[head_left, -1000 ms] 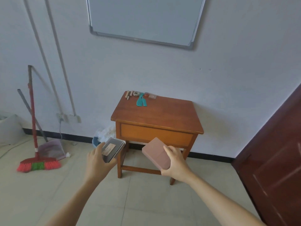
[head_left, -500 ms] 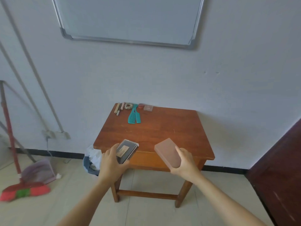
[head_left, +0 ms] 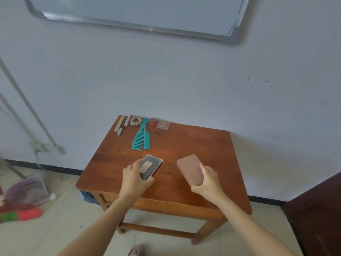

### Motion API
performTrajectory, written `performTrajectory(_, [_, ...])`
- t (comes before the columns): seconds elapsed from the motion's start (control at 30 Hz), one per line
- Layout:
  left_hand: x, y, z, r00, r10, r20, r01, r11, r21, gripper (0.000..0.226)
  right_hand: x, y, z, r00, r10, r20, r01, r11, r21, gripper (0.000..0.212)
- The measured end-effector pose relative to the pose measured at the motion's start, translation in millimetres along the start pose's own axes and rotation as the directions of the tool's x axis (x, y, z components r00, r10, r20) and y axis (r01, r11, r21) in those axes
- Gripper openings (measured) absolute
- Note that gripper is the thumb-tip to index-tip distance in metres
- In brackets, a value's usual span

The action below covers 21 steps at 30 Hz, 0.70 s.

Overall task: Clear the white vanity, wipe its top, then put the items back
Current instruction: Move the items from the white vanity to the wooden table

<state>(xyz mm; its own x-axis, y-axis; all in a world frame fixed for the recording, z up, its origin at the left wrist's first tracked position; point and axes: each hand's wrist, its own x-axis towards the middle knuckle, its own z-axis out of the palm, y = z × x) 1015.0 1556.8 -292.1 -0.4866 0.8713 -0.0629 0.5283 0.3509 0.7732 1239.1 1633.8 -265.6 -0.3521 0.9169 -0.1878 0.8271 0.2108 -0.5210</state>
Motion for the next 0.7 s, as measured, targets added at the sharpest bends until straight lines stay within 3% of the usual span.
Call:
performTrajectory(0.33, [140.6,38.5,62.0,0.988,0.067,0.141,-0.07,0.997,0.02,0.07,100.6,-5.8,-26.2,0.998,0.068,-0.009,-0.068,0.976,-0.207,0.09])
performTrajectory(0.53, [202.1,50.9,93.2,0.982,0.049,0.183,-0.063,0.995,0.076,0.069,140.5,-3.3,-22.5,0.984,0.175,-0.008,-0.174,0.971,-0.161,0.09])
performTrajectory(0.7, [221.3,57.7,117.3,0.992,-0.005,0.127,-0.009,0.994,0.109,0.07,166.7,6.3,-19.9,0.976,0.217,0.005,-0.213,0.961,-0.178,0.091])
